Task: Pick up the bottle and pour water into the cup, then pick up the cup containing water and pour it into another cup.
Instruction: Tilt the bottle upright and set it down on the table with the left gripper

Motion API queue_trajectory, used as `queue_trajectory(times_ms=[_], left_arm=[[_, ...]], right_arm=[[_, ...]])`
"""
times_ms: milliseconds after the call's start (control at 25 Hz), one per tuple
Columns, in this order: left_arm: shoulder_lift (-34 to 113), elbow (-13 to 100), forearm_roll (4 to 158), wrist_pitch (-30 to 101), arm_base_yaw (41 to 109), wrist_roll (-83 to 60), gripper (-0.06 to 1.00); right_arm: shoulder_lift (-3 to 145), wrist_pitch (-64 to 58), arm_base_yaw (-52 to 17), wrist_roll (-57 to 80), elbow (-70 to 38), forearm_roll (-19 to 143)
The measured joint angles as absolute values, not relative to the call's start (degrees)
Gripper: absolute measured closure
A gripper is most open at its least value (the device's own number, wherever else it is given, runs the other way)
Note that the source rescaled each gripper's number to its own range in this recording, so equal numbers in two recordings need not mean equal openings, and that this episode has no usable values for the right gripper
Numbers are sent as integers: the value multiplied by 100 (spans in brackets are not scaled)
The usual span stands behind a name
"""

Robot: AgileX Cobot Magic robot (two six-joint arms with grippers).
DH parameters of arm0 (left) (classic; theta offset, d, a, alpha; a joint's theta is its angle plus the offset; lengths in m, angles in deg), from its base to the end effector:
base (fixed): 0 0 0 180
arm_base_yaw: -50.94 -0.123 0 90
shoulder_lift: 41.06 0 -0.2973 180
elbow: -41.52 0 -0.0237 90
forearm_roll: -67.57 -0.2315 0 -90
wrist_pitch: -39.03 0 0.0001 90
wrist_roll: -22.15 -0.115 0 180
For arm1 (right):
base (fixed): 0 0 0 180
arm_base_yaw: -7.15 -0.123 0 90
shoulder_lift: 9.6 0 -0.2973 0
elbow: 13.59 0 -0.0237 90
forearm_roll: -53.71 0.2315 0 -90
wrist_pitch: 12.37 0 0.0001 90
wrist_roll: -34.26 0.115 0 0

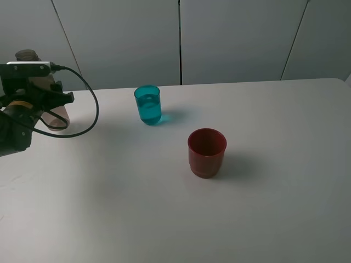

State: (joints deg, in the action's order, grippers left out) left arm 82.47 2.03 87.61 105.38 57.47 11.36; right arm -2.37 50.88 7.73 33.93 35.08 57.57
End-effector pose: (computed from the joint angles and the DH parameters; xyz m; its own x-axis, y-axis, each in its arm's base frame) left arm 0.3644 -0.0054 0.1410 -0.1470 0.0579 -0.9874 -0.1947 0.9771 0.0863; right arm -0.0162 0.0071 0.2539 -0.4872 0.0295 -0.8728 -0.0304 0.9982 0.0507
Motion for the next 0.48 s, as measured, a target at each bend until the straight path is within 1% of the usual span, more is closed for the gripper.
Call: queue_trajectory(times_ms=[440, 480], left_arm=[[8247, 203, 8784, 10414, 5747, 1402, 94], [8247, 203, 8784, 10414, 5747, 1427, 92]], right_arm=[[-237, 5088, 773, 3384, 3508, 5757], [-237, 5088, 773, 3384, 3508, 5757]])
